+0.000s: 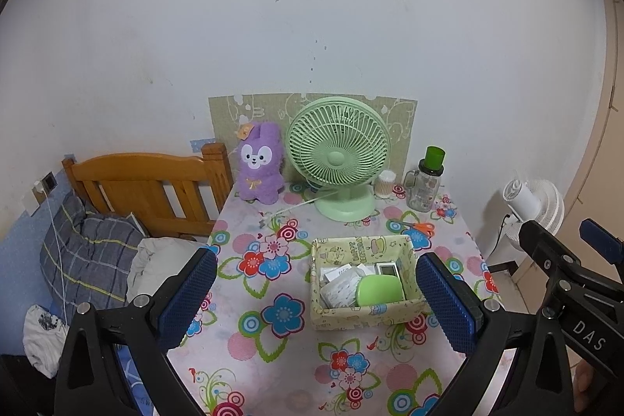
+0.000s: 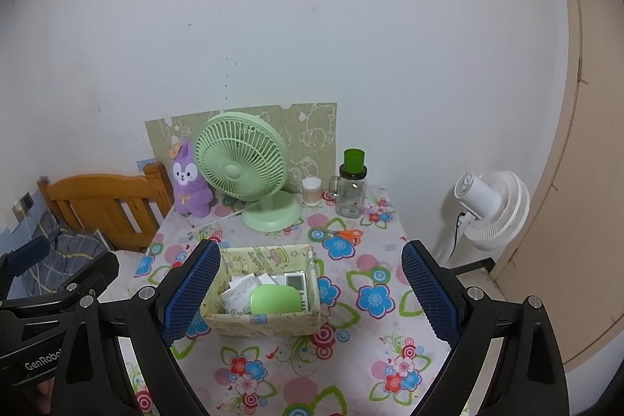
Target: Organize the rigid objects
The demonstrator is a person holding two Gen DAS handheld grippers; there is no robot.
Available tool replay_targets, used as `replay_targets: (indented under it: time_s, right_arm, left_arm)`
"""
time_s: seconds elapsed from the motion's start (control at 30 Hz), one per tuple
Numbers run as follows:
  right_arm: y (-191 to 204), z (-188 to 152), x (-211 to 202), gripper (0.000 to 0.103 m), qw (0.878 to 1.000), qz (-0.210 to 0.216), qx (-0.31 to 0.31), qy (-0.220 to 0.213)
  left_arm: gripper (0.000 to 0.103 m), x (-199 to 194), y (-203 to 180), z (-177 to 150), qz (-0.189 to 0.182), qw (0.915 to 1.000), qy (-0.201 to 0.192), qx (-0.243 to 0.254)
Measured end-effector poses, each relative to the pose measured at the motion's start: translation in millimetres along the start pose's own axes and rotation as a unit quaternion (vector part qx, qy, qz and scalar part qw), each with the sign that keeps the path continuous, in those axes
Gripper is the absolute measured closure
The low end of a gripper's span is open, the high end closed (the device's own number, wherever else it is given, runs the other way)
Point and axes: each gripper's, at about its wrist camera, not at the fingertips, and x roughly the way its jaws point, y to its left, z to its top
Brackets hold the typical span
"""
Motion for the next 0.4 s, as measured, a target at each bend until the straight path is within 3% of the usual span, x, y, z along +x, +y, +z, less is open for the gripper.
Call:
replay_targets:
  time_s: [0.4]
  right_arm:
    - [-0.5,3.0,-0.3,0.007,1.000,-0.004,0.002,-0.006]
  left_arm:
    - [0.000,-3.2,0.3,2.5,-0.002,1.0000,-0.008,0.002]
